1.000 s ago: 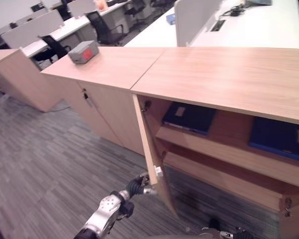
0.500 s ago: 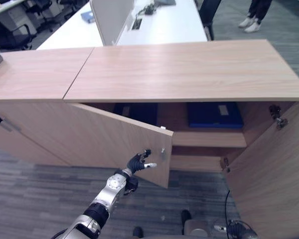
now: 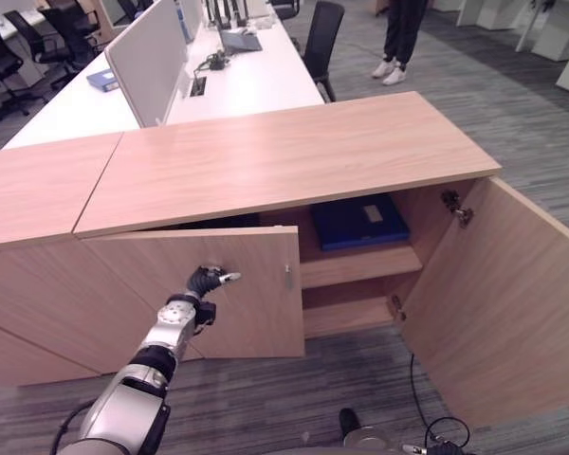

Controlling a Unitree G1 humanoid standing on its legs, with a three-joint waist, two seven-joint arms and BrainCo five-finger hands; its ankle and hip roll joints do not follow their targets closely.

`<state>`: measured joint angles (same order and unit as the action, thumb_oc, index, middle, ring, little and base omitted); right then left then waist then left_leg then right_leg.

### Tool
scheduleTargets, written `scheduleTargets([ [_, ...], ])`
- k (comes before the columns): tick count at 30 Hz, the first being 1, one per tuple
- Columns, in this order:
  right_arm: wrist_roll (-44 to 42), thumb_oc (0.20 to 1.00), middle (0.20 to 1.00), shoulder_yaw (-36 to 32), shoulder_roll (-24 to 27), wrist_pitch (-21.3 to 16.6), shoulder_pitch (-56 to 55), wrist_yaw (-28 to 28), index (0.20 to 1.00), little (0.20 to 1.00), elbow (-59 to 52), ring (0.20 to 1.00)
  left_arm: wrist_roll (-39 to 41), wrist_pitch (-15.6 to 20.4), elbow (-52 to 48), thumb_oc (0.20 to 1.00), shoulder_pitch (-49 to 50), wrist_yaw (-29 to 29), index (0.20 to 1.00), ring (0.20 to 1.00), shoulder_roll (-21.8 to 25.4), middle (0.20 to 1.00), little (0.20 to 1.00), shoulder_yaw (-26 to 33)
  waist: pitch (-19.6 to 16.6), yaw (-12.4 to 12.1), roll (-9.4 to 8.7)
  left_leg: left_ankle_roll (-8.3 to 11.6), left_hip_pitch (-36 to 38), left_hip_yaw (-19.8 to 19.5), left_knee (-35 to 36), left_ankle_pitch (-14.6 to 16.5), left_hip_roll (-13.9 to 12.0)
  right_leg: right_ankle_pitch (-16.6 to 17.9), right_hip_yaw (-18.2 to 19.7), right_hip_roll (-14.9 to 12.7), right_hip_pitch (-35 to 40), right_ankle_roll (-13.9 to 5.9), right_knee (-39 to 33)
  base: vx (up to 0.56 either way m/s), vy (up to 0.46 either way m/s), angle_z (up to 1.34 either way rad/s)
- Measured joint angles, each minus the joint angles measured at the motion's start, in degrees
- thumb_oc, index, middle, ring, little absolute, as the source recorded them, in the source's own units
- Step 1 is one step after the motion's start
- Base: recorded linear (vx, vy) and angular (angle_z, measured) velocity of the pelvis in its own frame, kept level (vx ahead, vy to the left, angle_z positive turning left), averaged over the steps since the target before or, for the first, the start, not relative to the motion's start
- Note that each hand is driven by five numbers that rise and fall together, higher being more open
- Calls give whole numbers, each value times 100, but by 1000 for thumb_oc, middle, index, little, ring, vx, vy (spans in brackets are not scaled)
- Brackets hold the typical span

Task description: Put the empty folder in the office cabinet

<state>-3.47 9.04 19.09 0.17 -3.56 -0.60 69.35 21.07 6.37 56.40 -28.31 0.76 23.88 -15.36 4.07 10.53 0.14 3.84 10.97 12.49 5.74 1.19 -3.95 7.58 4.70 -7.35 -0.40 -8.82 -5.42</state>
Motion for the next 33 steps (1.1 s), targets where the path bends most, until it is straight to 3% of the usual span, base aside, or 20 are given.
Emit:
scheduleTargets([
  [9,-28,1000,1000,-17,-188,8,-240,-53,1000,1000,12,1000,-2,80,-118,1000,197,-4,1000,1000,-83,1000,1000,5,-162,-24,-262,-4,-5,44,-1,-30,88,153,-157,-112,-39,-30,38,-4,32,-2],
  [15,-220,1000,1000,-59,-243,12,-228,-65,1000,1000,3,1000,-7,108,-903,1000,1281,128,1000,1000,-527,1000,1000,-23,-153,-167,-223,-10,48,39,-1,-22,88,177,-196,-120,5,-8,38,-7,17,1],
  [20,-223,1000,1000,-296,-224,14,-157,-59,1000,1000,7,1000,-188,105,-1396,1000,2026,283,1000,1000,-551,1000,1000,-193,-136,-268,-180,-5,72,62,-1,-26,90,130,-252,-123,-25,-1,40,-56,2,-4],
  [23,-244,1000,1000,-319,-243,11,-81,-53,1000,1000,9,1000,-411,52,-1450,1000,2204,381,1000,1000,-518,1000,1000,-333,-62,-432,-196,-3,42,263,-17,-43,96,140,-825,-300,-242,-37,108,-140,1,-32],
  [26,-429,1000,1000,-527,-232,14,144,-32,1000,1000,35,1000,-573,43,-1624,1000,2351,473,1000,1000,-480,1000,1000,-491,161,-647,120,-4,14,697,-60,-76,-126,-66,-2287,-654,-528,-106,819,-97,-57,-71],
  [27,-444,1000,1000,-586,-206,15,260,-16,1000,1000,48,1000,-791,-13,-1713,1000,2600,568,1000,1000,-406,1000,1000,-557,195,-694,146,-8,54,1053,-62,-76,-232,-266,-3082,-1190,-729,-169,1830,-91,-114,-80],
  [29,-445,1000,1000,-666,-196,15,298,14,1000,1000,50,1000,-970,-92,-1657,1000,2645,657,1000,1000,-316,1000,1000,-656,190,-691,50,62,101,1125,-67,-121,-245,-434,-3097,-1449,-614,-164,1972,-60,-144,-61],
  [30,-444,1000,1000,-667,-178,15,307,23,1000,1000,59,1000,-1094,-97,-1591,1000,2644,680,1000,1000,-273,1000,1000,-725,202,-699,-27,82,158,1184,-69,-135,-257,-506,-3077,-1441,-538,-90,1819,-1,-150,-57],
  [31,-444,1000,1000,-670,-55,-2,389,60,1000,1000,54,1000,-1325,-138,-1508,1000,2686,789,1000,1000,-354,1000,1000,-876,287,-624,156,84,187,1230,-208,-215,-439,-411,-2963,-1114,-375,115,1598,26,-159,-64],
  [33,-444,1000,1000,-668,64,19,379,66,1000,1000,61,1000,-1473,-141,-1481,1000,2697,907,1000,1000,-490,1000,1000,-936,280,-627,209,116,11,1206,-515,-161,-561,-328,-2831,-1001,-300,231,1340,27,-174,-57],
])
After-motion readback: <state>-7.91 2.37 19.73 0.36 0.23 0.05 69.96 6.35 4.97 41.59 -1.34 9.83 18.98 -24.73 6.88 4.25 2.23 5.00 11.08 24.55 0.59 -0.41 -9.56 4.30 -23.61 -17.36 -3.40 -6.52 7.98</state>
